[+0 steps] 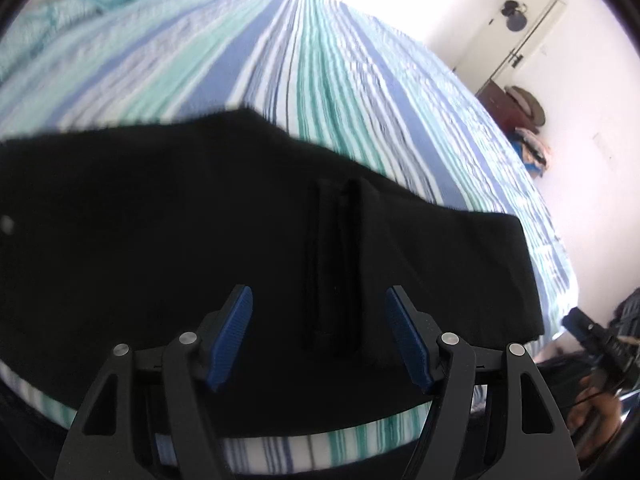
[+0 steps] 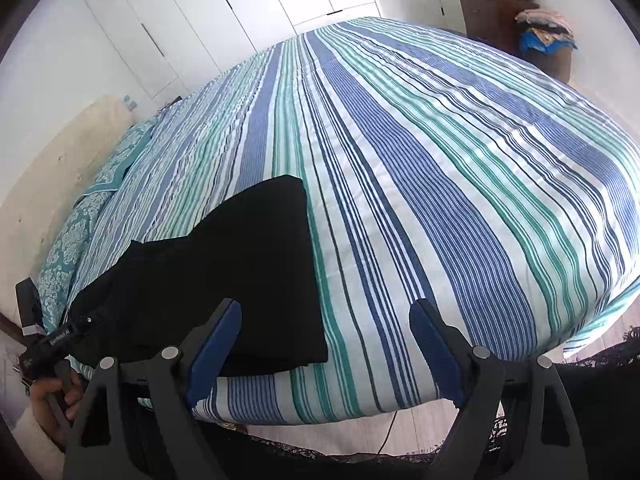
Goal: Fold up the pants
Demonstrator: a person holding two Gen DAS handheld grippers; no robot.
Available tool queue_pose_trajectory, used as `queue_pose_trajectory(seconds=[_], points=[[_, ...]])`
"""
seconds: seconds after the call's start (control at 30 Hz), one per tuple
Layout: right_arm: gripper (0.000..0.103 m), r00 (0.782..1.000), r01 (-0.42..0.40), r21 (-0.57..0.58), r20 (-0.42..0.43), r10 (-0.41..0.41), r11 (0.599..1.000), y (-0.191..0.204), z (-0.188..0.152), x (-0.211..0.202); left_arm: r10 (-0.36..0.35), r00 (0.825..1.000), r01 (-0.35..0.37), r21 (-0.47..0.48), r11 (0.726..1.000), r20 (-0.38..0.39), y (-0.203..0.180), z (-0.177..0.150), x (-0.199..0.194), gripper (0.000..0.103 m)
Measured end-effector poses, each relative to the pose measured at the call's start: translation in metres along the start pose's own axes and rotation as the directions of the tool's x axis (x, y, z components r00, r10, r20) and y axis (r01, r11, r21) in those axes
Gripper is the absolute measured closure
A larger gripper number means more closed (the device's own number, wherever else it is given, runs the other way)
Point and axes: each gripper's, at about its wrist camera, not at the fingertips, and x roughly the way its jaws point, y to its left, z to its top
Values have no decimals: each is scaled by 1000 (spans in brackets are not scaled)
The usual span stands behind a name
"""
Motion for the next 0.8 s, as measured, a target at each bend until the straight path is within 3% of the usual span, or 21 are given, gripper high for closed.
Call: queue_pose_trajectory(seconds=[0.2,0.3,0.33,0.37,0.4,0.47,0.57,0.7,0.8], points=[[17,995,-6,-99,-97,-4,995,14,-9,5,18,999,-15,80,997,-34,-19,-6,15,31],[17,983,45,-255,-162,-89,966,33,-24,21,36,998,-29,132,991,-48,-32,-9,21,32],[17,980,60,-289,-164,-111,955,37,-27,25,43,998,-35,147,989,-50,-34,-10,23,40],[17,980,69,-319,-157,-125,945,41,-29,29,62,997,-55,160,986,-38,-38,-9,23,55],[17,979,75,-345,-152,-134,936,43,-31,33,91,995,-85,168,982,-28,-39,-9,22,83],[17,974,106,-401,-141,-176,910,46,-34,43,39,999,-36,113,993,-25,-31,0,17,91],[17,969,162,-437,-99,-226,885,45,-35,53,-18,1000,19,43,999,-7,-19,7,8,93],[17,969,191,-430,-64,-241,882,41,-34,50,5,1000,-4,62,998,-21,-19,5,13,93],[14,943,296,-430,-11,-332,853,37,-34,43,41,999,-38,108,993,-27,-24,3,16,93]])
